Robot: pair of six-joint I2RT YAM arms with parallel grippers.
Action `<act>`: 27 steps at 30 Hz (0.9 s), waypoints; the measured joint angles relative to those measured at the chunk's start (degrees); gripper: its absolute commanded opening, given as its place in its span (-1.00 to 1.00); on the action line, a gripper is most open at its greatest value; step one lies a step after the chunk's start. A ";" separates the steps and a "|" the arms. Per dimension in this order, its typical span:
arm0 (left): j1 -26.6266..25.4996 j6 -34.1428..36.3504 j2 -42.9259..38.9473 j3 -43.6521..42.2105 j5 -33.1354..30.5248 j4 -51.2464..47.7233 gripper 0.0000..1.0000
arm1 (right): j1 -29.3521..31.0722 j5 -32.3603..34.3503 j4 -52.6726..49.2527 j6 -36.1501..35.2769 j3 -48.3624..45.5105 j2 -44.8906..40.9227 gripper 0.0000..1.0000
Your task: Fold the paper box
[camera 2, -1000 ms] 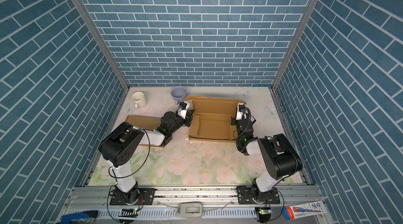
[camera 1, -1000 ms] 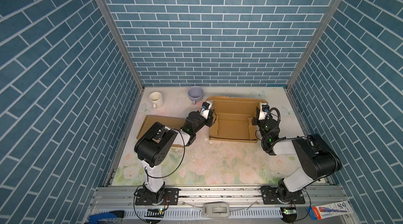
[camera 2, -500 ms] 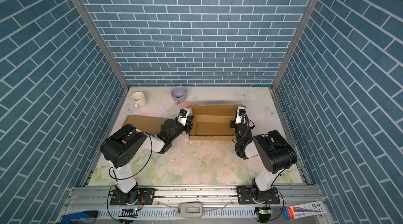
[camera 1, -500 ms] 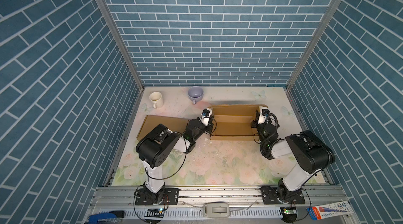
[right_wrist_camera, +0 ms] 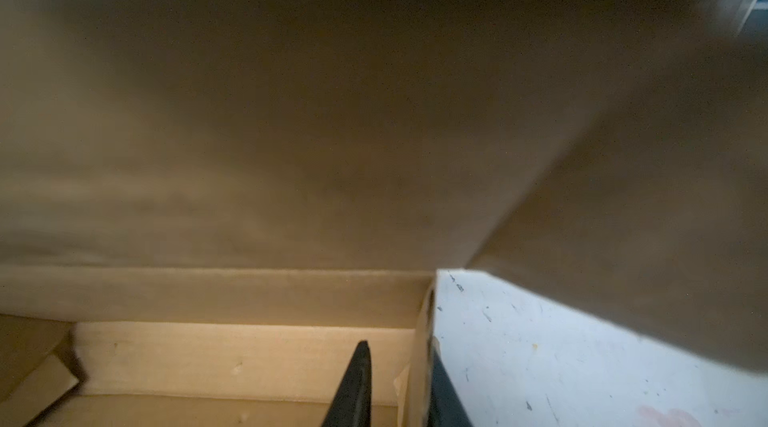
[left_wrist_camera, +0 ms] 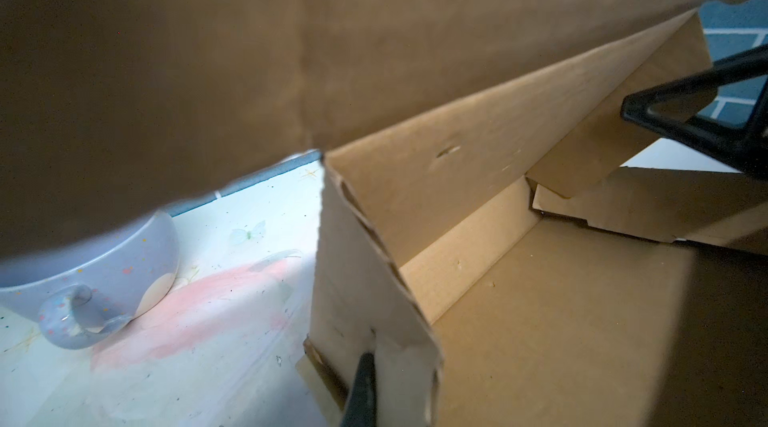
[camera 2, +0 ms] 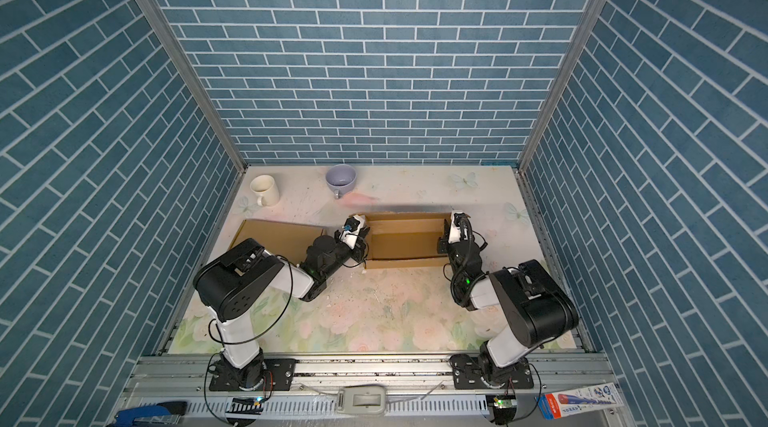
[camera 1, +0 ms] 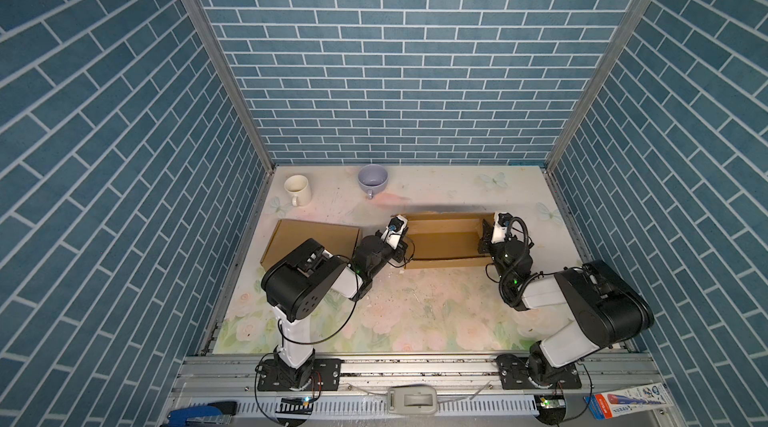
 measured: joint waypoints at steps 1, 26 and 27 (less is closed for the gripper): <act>-0.07 0.31 0.00 -0.17 -0.28 0.22 -1.00 | -0.02 -0.66 -1.99 0.00 0.00 -1.60 -0.42; -1.01 6.60 1.73 -1.38 -1.42 4.17 -1.00 | -5.33 -18.18 -70.27 -1.53 11.43 -46.27 -0.30; -1.01 6.71 1.86 -1.46 -1.42 4.50 -1.00 | -5.33 -18.21 -72.85 -1.90 14.14 -46.21 -0.31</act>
